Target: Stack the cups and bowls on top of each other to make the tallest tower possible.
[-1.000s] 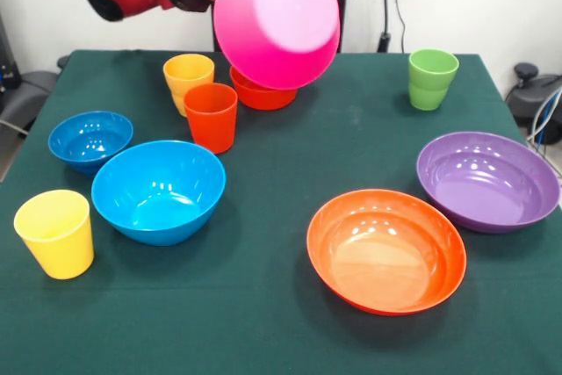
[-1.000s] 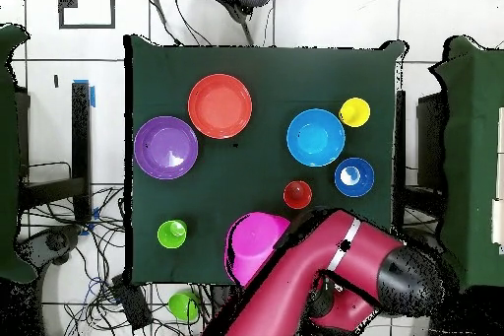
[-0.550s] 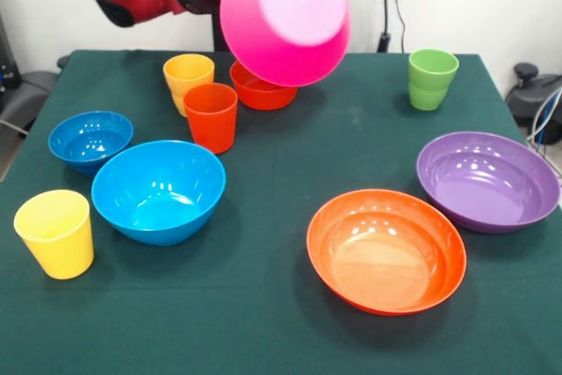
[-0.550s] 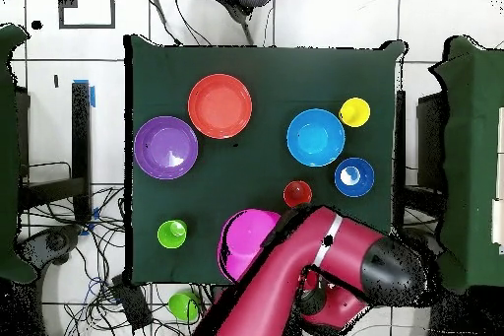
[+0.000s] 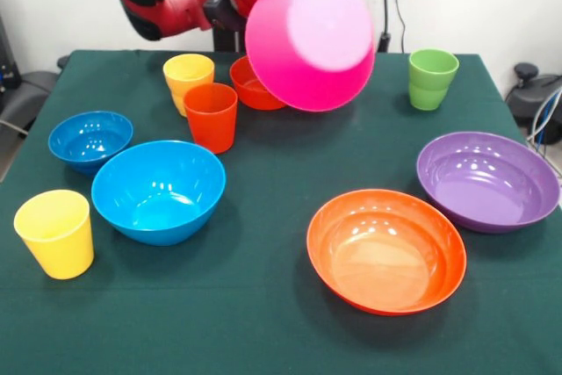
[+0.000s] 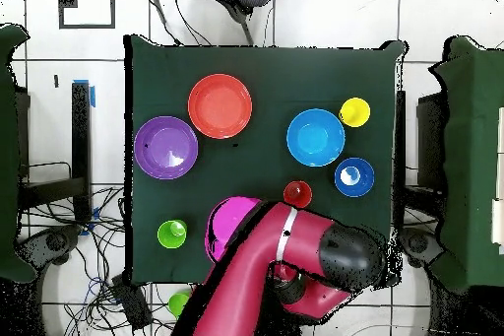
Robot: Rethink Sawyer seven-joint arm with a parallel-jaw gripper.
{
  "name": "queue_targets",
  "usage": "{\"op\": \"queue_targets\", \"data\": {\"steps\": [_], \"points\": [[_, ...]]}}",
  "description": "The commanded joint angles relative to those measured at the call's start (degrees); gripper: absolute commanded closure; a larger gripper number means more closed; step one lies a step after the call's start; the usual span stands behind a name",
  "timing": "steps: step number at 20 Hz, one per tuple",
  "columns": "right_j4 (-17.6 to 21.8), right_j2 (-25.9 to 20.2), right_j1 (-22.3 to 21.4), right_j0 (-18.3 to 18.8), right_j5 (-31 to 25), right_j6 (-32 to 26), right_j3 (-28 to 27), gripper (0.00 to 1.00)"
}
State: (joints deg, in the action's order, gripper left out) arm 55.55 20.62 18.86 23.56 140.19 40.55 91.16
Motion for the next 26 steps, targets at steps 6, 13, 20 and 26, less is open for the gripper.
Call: {"op": "queue_targets", "data": {"steps": [6, 13, 20, 26], "points": [[-11.6, 1.1, 9.7, -4.6, 7.2, -17.6, -14.5, 1.0], [-19.3, 1.9, 10.2, -4.1, 14.3, -12.0, -13.4, 1.0], [-27.9, 2.8, 11.8, -4.4, 18.8, -8.2, -13.6, 1.0], [-33.7, 1.9, 9.9, -5.0, 21.4, -3.5, -9.7, 1.0]]}}
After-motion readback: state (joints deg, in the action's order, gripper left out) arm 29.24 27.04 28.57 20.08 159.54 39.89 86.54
